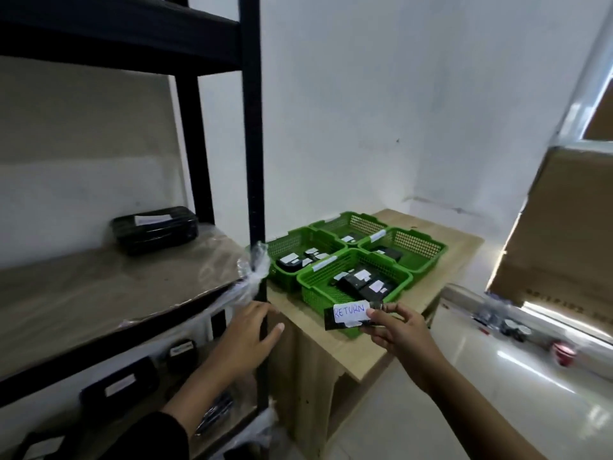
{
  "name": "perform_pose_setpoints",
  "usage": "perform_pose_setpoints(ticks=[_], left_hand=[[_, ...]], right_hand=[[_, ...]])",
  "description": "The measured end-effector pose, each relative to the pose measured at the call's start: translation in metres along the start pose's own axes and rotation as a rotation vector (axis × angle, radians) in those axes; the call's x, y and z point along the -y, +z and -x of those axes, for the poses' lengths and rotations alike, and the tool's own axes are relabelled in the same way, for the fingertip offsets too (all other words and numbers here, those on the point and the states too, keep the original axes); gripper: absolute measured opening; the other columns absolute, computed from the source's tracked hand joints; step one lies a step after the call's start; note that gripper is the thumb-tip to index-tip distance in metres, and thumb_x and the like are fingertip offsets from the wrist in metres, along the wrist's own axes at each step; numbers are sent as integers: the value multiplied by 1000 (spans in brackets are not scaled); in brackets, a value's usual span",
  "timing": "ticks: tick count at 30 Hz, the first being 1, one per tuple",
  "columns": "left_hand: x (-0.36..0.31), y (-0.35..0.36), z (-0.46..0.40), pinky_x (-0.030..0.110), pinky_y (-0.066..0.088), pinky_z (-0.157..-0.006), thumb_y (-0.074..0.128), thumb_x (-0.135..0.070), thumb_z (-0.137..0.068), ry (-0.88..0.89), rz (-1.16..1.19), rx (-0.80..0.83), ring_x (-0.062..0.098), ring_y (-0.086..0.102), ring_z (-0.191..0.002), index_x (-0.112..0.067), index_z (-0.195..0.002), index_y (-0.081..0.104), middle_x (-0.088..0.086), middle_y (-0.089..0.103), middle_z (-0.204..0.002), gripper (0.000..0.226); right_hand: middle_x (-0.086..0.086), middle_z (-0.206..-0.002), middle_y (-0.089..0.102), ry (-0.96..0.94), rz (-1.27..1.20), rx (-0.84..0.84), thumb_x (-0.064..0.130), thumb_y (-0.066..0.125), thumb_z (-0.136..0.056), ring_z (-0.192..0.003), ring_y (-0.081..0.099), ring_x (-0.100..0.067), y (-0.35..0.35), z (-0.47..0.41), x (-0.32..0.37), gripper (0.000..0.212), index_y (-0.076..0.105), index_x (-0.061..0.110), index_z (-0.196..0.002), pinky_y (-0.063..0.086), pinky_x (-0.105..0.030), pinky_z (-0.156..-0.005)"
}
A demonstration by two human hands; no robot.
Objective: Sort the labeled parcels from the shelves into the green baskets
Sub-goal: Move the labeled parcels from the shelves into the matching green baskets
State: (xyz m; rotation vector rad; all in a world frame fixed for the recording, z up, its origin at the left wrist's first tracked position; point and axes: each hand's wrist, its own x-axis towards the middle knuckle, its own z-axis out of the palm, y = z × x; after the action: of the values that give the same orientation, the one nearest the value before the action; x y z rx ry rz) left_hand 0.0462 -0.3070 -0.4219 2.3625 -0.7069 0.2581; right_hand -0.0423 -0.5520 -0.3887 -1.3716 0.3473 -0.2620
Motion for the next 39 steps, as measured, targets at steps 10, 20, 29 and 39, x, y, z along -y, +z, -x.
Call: perform_pose_setpoints(ticks=[10,20,29,39], left_hand=[[0,97,-130,16,41,-79,59,-30,-89,-58,113,35,6,56,-97,-17,-112,60,-6,59,-104,26],[8,177,-274,23,43,-88,57,-30,-90,-174,132,28,12,56,-103,-14,-113,58,-1,58,-109,28],[25,223,-340,26,41,-86,53,-33,-93,-350,28,17,16,52,-107,-16,-115,55,1,52,-112,28],[30,259,-354,30,38,-97,56,-29,-91,-700,-53,-220,18,45,-119,-14,-123,49,5,47,-126,36]], right_hand=[[-21,-90,66,-53,123,10,-3,66,-82,-77,70,-30,-77,-131,16,25,47,12,-75,43,-20,-51],[-18,-94,72,-25,199,61,3,67,-84,-79,73,-25,-128,-276,37,13,59,8,-92,53,-28,-62],[-21,-93,68,43,316,189,4,66,-84,-71,66,-20,-157,-397,26,7,64,7,-90,48,-22,-52],[-17,-87,71,8,496,497,10,72,-80,-71,63,-18,-166,-536,45,14,66,7,-91,46,-24,-56]])
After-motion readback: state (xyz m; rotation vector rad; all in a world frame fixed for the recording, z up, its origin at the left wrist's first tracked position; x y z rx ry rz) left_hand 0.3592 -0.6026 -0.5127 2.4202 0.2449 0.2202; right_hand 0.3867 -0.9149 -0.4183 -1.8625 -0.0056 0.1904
